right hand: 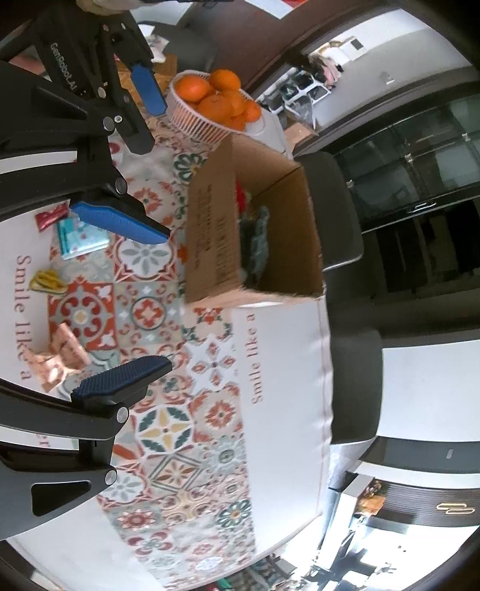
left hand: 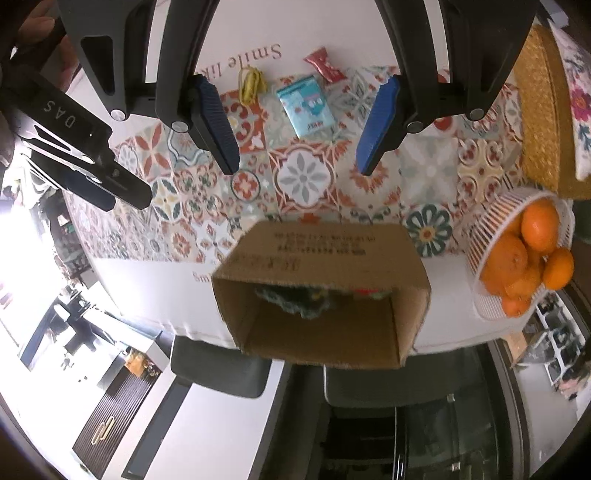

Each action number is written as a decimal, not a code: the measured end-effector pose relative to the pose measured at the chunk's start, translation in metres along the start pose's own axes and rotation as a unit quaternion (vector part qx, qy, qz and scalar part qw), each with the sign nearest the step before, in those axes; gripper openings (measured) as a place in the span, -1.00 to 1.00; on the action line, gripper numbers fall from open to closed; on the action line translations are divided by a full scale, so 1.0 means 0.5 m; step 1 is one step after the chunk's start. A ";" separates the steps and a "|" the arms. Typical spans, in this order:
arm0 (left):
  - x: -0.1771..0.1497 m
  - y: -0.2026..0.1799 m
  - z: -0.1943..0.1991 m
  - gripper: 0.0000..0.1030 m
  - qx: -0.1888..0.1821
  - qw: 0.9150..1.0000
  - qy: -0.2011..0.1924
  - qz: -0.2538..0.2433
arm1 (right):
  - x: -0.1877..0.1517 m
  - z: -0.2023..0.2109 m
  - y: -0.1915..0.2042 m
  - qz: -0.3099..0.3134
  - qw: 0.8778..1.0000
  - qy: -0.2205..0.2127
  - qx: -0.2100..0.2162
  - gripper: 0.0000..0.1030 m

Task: Organize soft objects
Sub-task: 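Move both tools back toward the blue tissue pack and gold wrapper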

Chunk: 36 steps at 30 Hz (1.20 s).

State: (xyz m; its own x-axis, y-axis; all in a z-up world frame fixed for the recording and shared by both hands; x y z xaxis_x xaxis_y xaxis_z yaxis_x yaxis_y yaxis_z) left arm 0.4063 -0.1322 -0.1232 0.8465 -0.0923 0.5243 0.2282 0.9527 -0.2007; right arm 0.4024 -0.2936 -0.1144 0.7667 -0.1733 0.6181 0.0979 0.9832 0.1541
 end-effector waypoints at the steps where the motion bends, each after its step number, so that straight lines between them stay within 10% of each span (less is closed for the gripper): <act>1: -0.007 -0.001 -0.005 0.26 -0.001 1.000 0.005 0.002 | -0.009 0.000 -0.004 -0.004 1.000 0.004 0.000 0.25; 36: -0.198 0.006 -0.210 0.28 0.060 0.986 0.156 0.001 | -0.256 -0.141 -0.100 -0.007 0.973 0.223 -0.060 0.31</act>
State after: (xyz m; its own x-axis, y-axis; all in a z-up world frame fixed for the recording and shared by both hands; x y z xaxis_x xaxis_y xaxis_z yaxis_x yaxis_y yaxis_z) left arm 0.3736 -0.1506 -0.2629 0.9582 -0.1572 0.2392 0.1835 0.9787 -0.0917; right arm 0.3441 -0.3164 -0.2556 0.9611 -0.1707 0.2172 0.1633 0.9852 0.0515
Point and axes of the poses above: each gripper's, at about its wrist camera, not at the fingertips, and z roughly against the way its jaws point, y to its left, x to its top, the point moved 7 cm from there along -z, roughly the way its jaws point, and after that the axes turned 7 degrees about -y, right-handed, at the moved point
